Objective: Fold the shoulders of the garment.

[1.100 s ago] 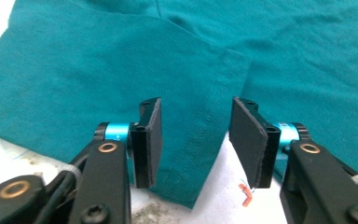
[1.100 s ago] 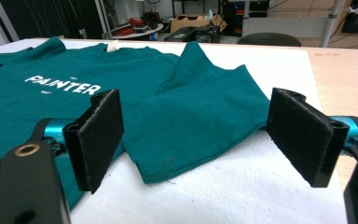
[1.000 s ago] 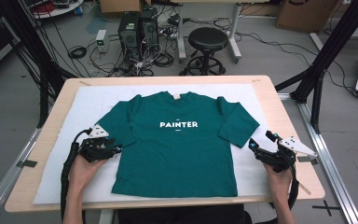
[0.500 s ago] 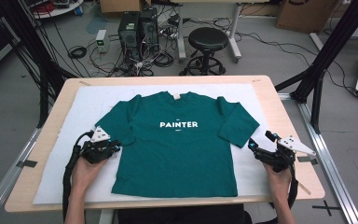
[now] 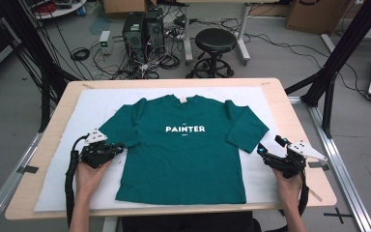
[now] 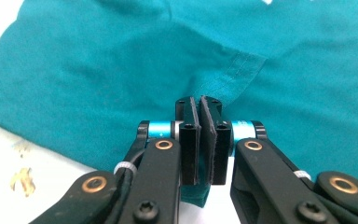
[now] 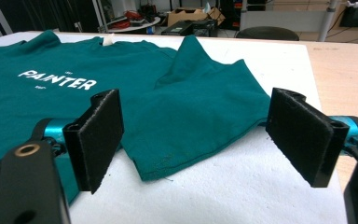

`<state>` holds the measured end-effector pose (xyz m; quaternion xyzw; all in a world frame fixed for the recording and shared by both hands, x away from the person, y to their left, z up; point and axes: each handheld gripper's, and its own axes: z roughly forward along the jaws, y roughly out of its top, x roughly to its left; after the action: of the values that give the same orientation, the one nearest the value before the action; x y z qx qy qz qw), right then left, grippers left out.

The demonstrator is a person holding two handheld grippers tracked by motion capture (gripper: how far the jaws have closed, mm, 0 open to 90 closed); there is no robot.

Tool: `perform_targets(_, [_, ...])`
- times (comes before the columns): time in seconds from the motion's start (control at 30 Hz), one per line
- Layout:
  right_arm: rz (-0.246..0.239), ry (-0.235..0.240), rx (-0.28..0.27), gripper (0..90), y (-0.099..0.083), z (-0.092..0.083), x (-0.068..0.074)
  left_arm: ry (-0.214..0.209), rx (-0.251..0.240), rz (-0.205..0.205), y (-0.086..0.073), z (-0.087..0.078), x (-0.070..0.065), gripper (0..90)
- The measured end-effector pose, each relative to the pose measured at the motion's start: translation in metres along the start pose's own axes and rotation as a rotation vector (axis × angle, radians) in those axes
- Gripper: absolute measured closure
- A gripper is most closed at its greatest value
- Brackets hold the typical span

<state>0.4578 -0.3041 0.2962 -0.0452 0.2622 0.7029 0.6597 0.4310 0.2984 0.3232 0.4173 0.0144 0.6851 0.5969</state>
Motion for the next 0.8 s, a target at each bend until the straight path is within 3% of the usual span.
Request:
perform_targets(0.03, [0.000,-0.001,0.000,19.5,0.000,0.000,0.000,-0.022,-0.043,-0.026,0.002,-0.006,0.001,85.8])
perform_targets(0.07, [0.000,-0.002,0.000,19.5,0.000,0.000,0.000,-0.022,-0.043,-0.026,0.002,-0.006,0.001,85.8])
perform_targets(0.1, [0.000,-0.003,-0.001,19.5,0.000,0.000,0.000,-0.035,-0.081,-0.055,0.005,-0.011,0.002,85.9])
perform_targets(0.23, [-0.001,-0.006,-0.004,19.5,0.000,0.000,0.000,-0.062,-0.125,-0.087,0.014,-0.019,0.000,85.9])
perform_targets(0.3, [-0.001,-0.007,-0.004,19.5,0.000,0.000,0.000,-0.066,-0.126,-0.087,0.017,-0.020,-0.002,85.9])
perform_targets(0.47, [-0.001,-0.005,-0.003,19.5,0.000,0.000,0.000,-0.062,-0.114,-0.042,0.036,-0.013,-0.020,85.9])
perform_targets(0.8, [-0.002,-0.003,-0.002,19.5,0.000,0.000,0.000,-0.086,-0.117,-0.031,0.063,0.010,-0.045,85.9])
